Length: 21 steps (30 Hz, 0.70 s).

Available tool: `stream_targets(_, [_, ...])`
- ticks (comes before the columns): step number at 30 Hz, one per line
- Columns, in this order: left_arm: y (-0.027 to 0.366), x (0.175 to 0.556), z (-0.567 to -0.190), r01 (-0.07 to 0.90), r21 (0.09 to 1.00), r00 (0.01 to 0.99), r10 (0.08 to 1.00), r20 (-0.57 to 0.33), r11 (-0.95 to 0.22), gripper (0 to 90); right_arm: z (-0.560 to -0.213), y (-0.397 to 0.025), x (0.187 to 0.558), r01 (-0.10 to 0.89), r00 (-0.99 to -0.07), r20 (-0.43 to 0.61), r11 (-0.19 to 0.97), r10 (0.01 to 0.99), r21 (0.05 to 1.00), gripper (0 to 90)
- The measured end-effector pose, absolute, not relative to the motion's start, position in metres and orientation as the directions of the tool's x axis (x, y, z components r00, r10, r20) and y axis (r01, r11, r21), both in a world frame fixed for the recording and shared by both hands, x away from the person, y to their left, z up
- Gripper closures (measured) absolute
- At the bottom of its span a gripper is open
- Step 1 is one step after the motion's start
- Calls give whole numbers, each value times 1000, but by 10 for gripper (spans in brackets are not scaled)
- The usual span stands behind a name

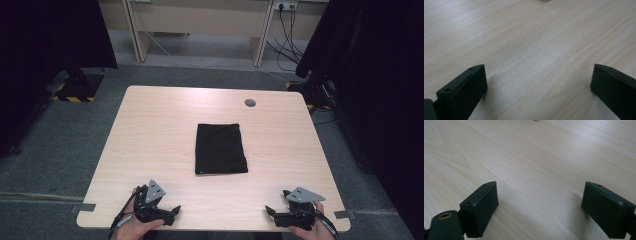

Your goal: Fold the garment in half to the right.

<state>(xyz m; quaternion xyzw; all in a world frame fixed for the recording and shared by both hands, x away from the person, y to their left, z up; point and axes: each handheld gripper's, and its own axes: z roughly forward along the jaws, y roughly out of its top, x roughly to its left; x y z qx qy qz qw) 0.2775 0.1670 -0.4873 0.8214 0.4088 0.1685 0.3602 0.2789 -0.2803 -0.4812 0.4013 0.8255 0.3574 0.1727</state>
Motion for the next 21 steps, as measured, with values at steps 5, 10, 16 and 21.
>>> stream_targets(5, [167, 273, -487, 552, 728, 607, 794, -17, -407, 0, -483, -283, 267, 532, -608, 1, 407, 794, 742, 141])
stream_targets(10, [167, 268, -487, 552, 728, 607, 794, -18, -406, 0, -484, -286, 259, 530, -604, 1, 401, 797, 748, 141])
stream_targets(16, [167, 267, -487, 551, 730, 607, 795, -18, -404, 0, -485, -287, 257, 526, -600, 1, 394, 800, 754, 141])
stream_targets(21, [167, 267, -488, 551, 731, 606, 795, -18, -403, 0, -485, -288, 256, 524, -602, 0, 394, 799, 755, 141])
